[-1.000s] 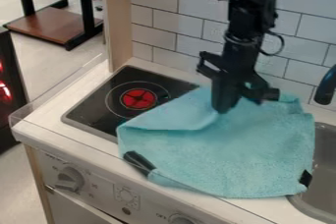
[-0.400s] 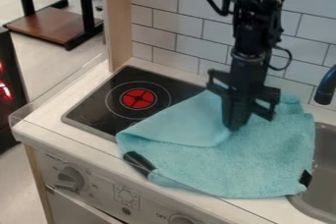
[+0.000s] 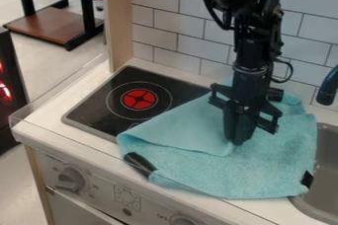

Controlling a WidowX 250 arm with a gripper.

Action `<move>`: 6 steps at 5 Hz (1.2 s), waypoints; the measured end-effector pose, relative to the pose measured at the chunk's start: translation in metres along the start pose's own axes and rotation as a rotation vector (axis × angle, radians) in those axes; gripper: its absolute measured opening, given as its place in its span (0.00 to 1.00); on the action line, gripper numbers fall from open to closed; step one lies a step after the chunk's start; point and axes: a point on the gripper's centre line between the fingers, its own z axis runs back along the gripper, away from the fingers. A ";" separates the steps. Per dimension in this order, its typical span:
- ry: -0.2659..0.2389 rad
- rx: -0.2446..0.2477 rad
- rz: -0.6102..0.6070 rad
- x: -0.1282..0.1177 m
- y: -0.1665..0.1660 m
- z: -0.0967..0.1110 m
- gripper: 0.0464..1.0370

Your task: Fold the cloth from top left to bottom right

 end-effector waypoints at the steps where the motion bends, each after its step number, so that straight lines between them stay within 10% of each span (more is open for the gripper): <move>1: -0.003 0.012 0.015 0.001 0.002 0.000 0.46; 3: 0.000 0.016 0.022 -0.002 0.002 0.000 0.98; 6: -0.120 -0.025 0.036 0.001 -0.006 0.051 0.96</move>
